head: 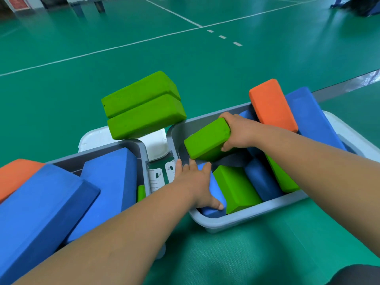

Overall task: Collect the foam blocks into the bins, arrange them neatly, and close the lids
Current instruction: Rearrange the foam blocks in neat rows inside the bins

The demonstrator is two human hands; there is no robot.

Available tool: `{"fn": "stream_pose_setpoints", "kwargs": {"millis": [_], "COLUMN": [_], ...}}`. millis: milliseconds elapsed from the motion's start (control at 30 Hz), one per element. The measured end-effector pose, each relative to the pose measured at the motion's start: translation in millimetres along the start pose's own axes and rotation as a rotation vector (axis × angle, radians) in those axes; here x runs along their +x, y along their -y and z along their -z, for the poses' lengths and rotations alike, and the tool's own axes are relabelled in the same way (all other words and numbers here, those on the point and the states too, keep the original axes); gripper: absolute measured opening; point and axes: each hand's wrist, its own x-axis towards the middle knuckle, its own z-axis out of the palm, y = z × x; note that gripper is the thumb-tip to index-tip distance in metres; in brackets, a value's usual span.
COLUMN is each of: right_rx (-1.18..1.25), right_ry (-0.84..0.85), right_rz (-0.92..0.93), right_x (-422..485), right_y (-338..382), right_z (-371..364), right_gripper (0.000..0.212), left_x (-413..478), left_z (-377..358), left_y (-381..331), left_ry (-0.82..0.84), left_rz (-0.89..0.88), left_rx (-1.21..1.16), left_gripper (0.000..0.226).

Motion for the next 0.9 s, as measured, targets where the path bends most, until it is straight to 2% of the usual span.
{"fn": "stream_pose_setpoints", "kwargs": {"millis": [167, 333, 433, 600, 667, 767, 900], "right_rx": [-0.113, -0.242, -0.198, -0.086, -0.111, -0.137, -0.080], "right_ry": [-0.001, -0.012, -0.103, -0.188, -0.186, -0.199, -0.277], "right_rz": [0.022, -0.012, -0.054, -0.115, -0.103, -0.105, -0.119], "right_x": [-6, -11, -12, -17, -20, -25, -30], "right_y": [7, 18, 23, 31, 35, 37, 35], "right_z": [-4, -13, -14, -6, -6, 0, 9], "right_gripper": [0.092, 0.072, 0.081, 0.093, 0.090, 0.080, 0.081], "left_x": [0, -1, -1, -1, 1, 8, 23], "left_z": [3, 3, 2, 6, 8, 9, 10], "left_y": [-3, -2, -2, 0, 5, 14, 27], "left_ry": [0.038, 0.070, 0.049, -0.009, -0.043, -0.141, -0.253], "left_rz": [-0.015, -0.017, -0.024, -0.059, -0.069, -0.070, -0.029], "left_rx": [0.050, 0.170, 0.204, 0.183, 0.193, 0.214, 0.213], "left_gripper": [0.139, 0.154, 0.156, 0.137, 0.133, 0.139, 0.144]}}
